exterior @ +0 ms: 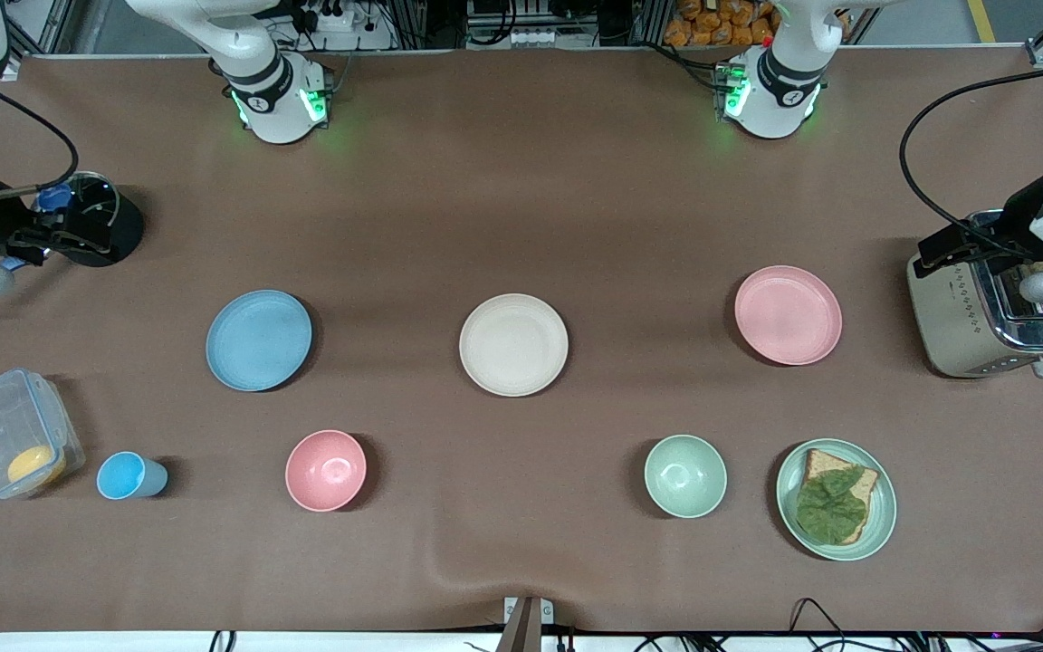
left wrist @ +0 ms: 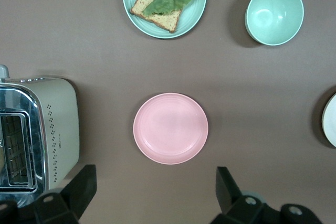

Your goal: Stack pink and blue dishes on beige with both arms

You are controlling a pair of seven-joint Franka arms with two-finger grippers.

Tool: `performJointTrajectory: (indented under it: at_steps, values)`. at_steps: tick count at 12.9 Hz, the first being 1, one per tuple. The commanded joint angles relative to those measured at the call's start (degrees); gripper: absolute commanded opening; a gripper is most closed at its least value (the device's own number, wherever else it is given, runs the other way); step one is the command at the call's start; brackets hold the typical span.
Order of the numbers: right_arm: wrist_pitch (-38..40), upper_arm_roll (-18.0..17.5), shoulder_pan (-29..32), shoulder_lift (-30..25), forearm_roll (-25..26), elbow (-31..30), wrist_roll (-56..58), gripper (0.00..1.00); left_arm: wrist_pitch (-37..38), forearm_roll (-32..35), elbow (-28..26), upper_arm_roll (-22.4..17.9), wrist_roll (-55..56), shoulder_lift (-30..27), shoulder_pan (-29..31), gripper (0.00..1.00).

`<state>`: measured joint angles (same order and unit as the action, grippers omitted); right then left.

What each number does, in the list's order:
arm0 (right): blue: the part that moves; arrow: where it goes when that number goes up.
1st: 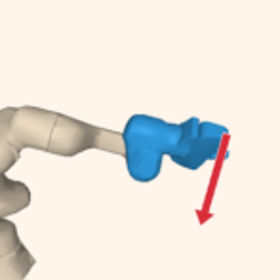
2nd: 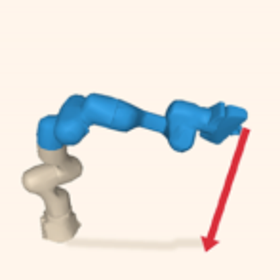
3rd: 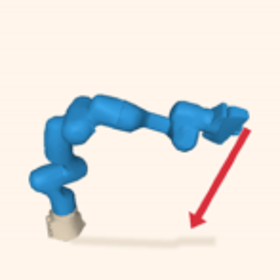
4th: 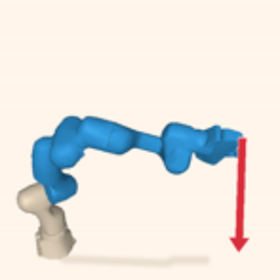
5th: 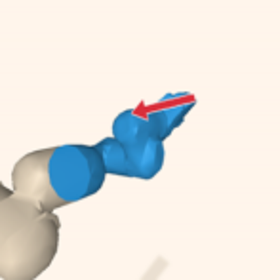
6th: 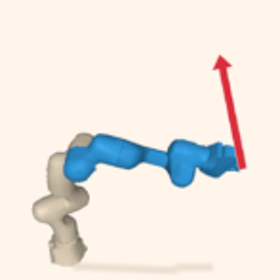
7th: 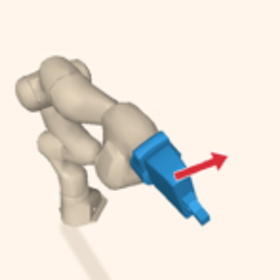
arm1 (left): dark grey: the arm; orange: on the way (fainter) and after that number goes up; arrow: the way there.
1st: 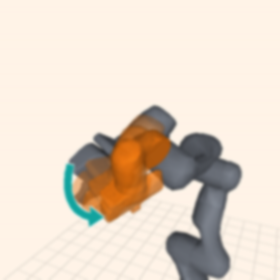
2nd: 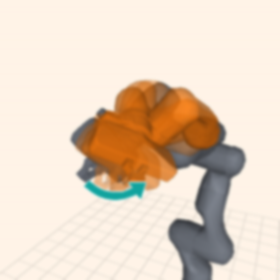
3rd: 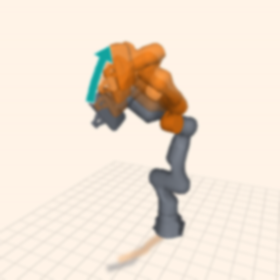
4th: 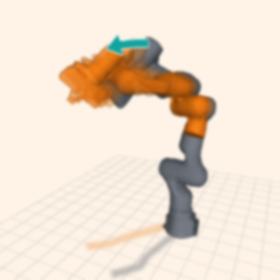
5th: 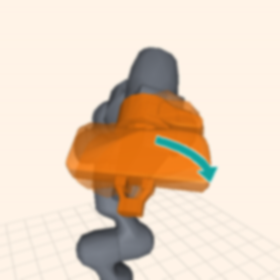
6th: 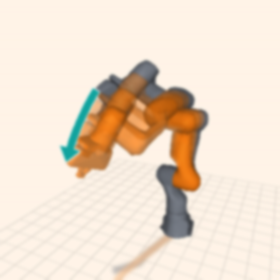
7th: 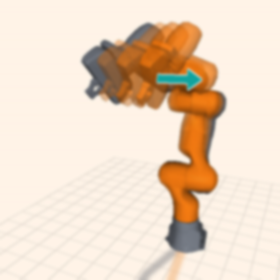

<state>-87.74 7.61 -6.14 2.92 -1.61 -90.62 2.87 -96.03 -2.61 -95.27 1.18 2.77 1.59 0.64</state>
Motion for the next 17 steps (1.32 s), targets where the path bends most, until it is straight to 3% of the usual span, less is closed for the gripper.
performJointTrajectory:
  at_steps: [1, 17]
  values:
    - [0.6, -0.1, 0.1, -0.2, 0.9, 0.4, -0.2, 1.00, 1.2, 1.4, 1.1, 0.2, 0.3, 0.3, 0.1, 1.00]
    - [0.6, -0.1, 0.2, -0.2, 0.9, 0.4, -0.2, 1.00, 2.2, 1.4, 1.1, 0.2, 0.3, 0.3, -0.1, 1.00]
